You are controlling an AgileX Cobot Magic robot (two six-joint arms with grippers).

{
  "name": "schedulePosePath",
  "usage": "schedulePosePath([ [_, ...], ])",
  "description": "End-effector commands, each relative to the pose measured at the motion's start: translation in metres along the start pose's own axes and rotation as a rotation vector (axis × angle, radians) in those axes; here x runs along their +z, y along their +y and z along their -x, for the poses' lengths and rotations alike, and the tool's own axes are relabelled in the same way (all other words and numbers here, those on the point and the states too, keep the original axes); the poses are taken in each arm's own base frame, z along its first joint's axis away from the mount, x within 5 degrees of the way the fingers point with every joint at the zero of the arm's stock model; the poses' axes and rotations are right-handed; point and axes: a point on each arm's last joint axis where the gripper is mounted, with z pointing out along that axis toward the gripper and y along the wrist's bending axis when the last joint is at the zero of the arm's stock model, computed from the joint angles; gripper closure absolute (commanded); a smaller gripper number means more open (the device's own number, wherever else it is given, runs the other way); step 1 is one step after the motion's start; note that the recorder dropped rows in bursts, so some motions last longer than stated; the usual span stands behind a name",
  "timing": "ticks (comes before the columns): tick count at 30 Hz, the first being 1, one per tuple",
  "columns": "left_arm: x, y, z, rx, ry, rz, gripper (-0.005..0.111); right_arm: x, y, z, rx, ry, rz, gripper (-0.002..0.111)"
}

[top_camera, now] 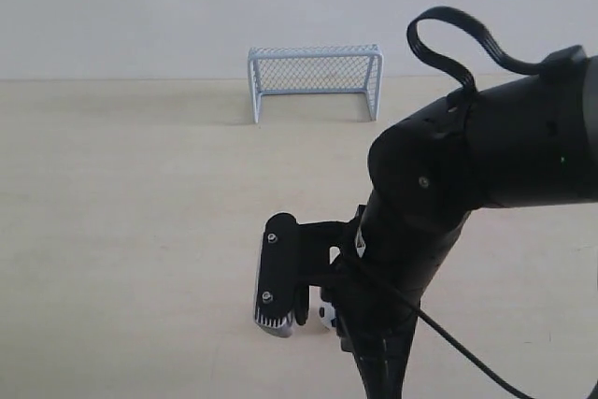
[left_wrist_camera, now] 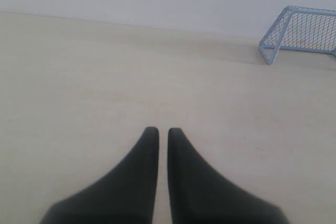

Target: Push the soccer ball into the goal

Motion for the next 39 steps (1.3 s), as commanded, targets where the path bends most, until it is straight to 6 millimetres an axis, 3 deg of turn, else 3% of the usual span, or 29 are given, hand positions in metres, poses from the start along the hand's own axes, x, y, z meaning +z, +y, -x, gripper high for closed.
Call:
schedulePosePath([
  [1, -0.001, 0.0, 0.002, -0.015, -0.01, -0.001, 0.1, 0.004, 0.001, 0.0, 0.001, -0.004, 0.008, 0.108],
  [15, -0.001, 0.0, 0.002, -0.015, -0.01, -0.001, 0.1, 0.01, 0.014, 0.003, -0.025, -0.016, 0.165, 0.108],
  [27, -0.001, 0.0, 0.002, -0.015, -0.01, -0.001, 0.1, 0.027, 0.006, 0.004, -0.035, -0.007, 0.117, 0.108],
  [39, -0.001, 0.0, 0.002, -0.015, -0.01, -0.001, 0.1, 0.025, 0.011, 0.002, -0.018, 0.008, 0.164, 0.108],
])
